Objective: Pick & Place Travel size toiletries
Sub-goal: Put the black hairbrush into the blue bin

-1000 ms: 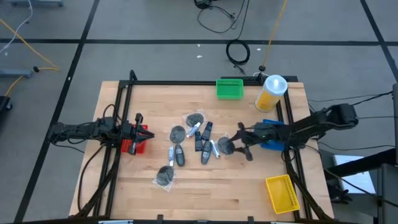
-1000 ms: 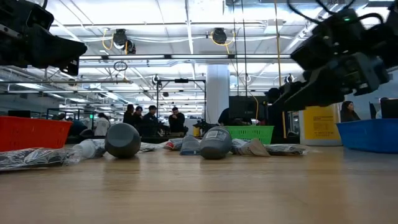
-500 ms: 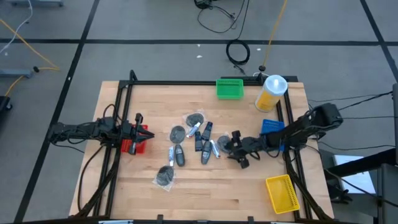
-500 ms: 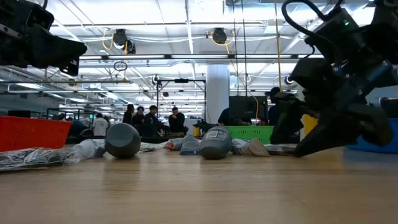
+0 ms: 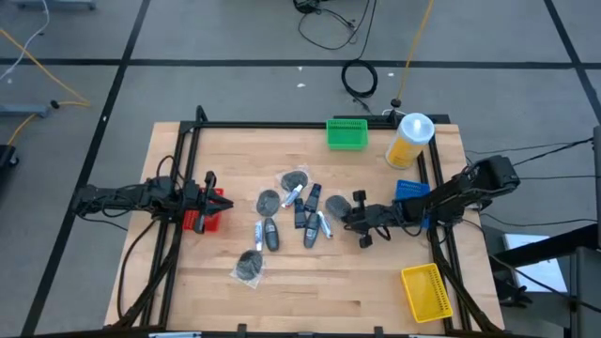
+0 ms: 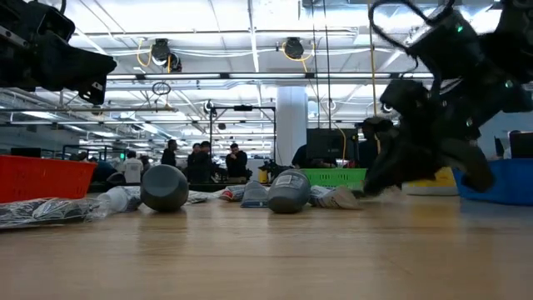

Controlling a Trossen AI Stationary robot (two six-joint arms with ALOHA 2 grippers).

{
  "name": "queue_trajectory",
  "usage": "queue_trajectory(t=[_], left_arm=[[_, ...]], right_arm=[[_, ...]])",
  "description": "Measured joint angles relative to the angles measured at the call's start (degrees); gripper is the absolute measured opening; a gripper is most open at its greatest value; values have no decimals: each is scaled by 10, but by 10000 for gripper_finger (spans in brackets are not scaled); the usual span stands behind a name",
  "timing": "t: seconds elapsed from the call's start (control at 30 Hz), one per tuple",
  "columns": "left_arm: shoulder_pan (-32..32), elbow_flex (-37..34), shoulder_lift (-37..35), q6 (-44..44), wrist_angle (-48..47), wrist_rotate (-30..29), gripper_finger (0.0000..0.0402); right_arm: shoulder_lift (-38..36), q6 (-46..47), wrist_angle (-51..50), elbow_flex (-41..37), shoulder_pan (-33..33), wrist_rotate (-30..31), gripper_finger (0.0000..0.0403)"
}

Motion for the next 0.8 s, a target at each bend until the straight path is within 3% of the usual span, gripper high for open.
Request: queue_trajectory(t=[0.17, 0.4, 0.6, 0.8], left_arm=[[0, 0, 0, 0, 1, 0, 31], [0, 0, 0, -1, 19, 0, 31], [0, 0, 0, -12, 26, 0, 31], [0, 0, 0, -15, 27, 0, 31]], right_arm=[[-109, 59, -104, 49, 7, -3, 10], [-266, 258, -586, 238, 8, -5, 2], [-273, 468, -922, 402, -10, -77, 1], [-272, 523, -1085, 412, -67, -183, 1]])
